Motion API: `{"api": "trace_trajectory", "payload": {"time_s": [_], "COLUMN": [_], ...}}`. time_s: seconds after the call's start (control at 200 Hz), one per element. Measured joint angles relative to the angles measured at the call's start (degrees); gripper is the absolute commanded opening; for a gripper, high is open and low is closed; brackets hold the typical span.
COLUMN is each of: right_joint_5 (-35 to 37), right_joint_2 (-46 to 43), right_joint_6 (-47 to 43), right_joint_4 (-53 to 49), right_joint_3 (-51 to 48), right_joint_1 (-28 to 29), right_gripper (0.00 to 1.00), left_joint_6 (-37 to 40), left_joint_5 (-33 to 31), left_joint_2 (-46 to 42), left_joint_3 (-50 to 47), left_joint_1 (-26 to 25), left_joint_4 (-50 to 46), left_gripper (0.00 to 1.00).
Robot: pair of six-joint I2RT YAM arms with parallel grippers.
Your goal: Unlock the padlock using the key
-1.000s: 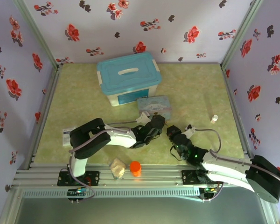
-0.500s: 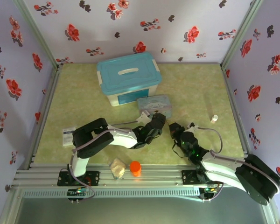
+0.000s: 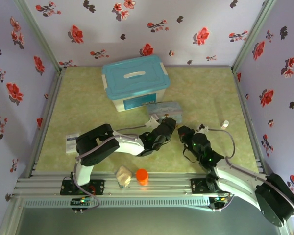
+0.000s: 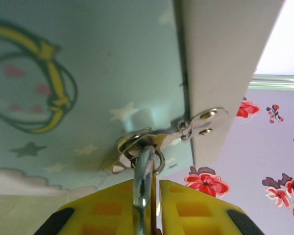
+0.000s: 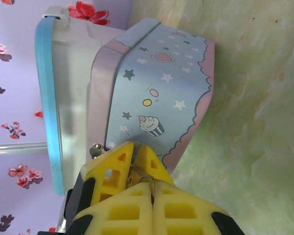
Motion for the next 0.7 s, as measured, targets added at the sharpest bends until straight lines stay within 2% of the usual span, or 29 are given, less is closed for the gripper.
{"api": "trace_trajectory", "payload": {"time_s": [0.2,0.3,0.375,0.445,0.495,0.575,0.7], "right_joint_5": [-1.5,-3.0,-3.6,-4.7,-4.9,-6.0,-7.3], "right_joint_2": [13.6,17.2,16.2,12.2,7.7,0.7,-4.8], "right_joint_6": [7.2,9.0,8.8,6.7,3.8,-2.4,-16.2], "right_joint_4": [15.5,17.9,16.6,11.2,3.5,-10.2,-29.7], "right_joint_3": [-2.0,-2.4,-2.4,-1.9,-1.0,1.9,10.2], "right_joint_1": [-1.0,-1.0,-1.0,-1.0,-1.0,-1.0,-0.5], "right_gripper": [0.00,0.00,0.20,0.39,0.50,0.57,0.58], "left_joint_6": [0.6,0.5,0.2,-0.4,-0.9,-1.4,-1.7], "left_joint_5": [-0.5,-0.2,0.1,1.4,2.3,3.9,7.8], "left_joint_2": [2.1,3.0,3.0,2.9,2.4,0.8,-1.7], "left_joint_3": [-0.1,-0.8,-1.2,-1.5,-1.9,-3.6,-6.2], "left_joint_1": [0.9,0.9,0.9,0.9,0.9,0.9,1.0], "left_joint_4": [0.4,0.4,0.7,1.5,2.2,2.6,2.0], "left_gripper": [0.00,0.00,0.00,0.00,0.00,0.00,0.00]}}
